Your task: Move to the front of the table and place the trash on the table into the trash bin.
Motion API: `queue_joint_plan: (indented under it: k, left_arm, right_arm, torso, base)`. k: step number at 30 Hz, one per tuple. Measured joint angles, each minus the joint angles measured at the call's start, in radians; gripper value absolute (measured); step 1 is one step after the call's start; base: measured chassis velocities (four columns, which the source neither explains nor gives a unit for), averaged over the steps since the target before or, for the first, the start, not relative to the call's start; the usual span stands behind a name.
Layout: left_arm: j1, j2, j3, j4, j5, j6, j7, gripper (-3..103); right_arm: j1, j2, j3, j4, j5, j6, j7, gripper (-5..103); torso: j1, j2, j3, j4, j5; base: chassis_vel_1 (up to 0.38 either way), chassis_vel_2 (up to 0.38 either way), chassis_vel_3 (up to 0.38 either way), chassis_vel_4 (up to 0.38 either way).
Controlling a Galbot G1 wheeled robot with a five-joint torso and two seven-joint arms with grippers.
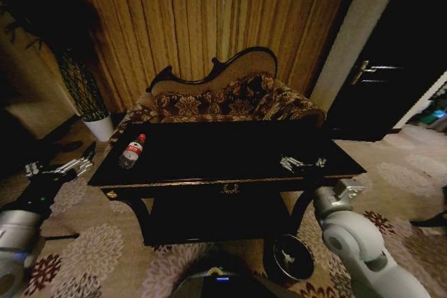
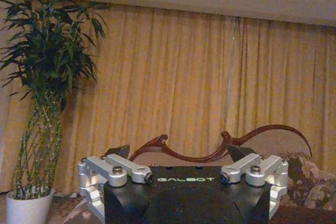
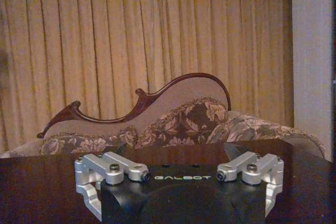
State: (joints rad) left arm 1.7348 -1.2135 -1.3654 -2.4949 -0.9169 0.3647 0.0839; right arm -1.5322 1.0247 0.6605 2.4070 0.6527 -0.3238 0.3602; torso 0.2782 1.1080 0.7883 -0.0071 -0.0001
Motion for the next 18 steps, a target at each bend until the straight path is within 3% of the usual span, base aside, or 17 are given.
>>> queue_joint_plan:
  k: [18]
  left_arm:
    - [0.002,-0.005,0.000,-0.002,0.001,0.001,-0.005,100]
  right_arm:
    - [0.016,-0.004,-0.015,0.001,0.023,0.000,0.024,100]
  torso:
    - [0.000,0.000,0.000,0.0000,0.0001]
  base:
    - [0.000,0.000,0.000,0.000]
